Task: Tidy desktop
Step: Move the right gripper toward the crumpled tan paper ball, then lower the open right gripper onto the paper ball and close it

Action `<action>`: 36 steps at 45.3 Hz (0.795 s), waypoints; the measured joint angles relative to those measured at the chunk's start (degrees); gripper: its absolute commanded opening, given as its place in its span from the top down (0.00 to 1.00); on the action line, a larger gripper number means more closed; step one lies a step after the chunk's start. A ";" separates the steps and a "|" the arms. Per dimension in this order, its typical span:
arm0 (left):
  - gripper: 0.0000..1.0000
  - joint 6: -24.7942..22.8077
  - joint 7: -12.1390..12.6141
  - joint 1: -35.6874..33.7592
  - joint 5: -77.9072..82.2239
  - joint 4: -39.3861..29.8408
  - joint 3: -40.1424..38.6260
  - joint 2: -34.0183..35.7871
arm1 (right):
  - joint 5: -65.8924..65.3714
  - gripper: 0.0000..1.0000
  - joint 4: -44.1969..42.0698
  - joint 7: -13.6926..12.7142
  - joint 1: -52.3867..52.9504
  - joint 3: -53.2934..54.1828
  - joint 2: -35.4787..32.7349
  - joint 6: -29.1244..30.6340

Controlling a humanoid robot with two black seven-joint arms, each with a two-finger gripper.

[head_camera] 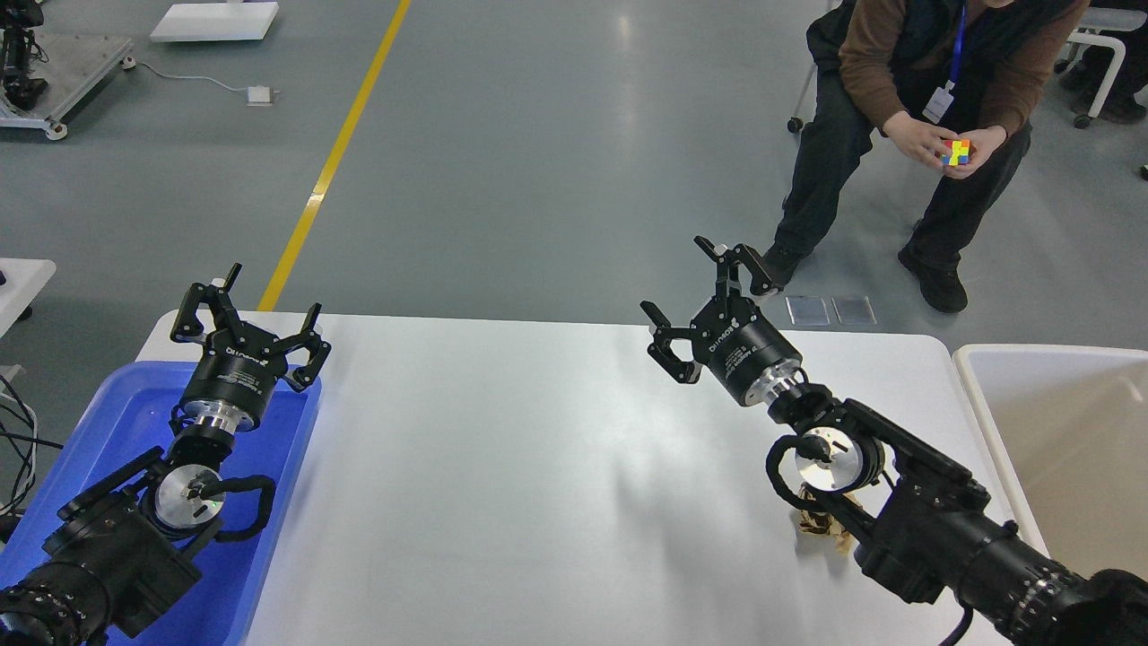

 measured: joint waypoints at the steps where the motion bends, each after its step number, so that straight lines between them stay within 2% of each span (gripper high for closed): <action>1: 0.00 0.00 0.00 0.00 0.00 0.00 0.00 0.00 | -0.74 0.00 0.56 -0.07 0.25 -0.62 -0.65 0.03; 18: 0.00 0.00 0.00 -0.07 0.00 0.00 0.00 0.00 | -10.01 0.00 5.07 -0.34 7.94 -14.51 -12.50 0.75; 36: 0.00 -0.03 0.00 -0.08 0.00 0.00 -0.04 0.00 | -33.90 0.00 5.83 -0.18 14.74 -31.49 -22.59 1.13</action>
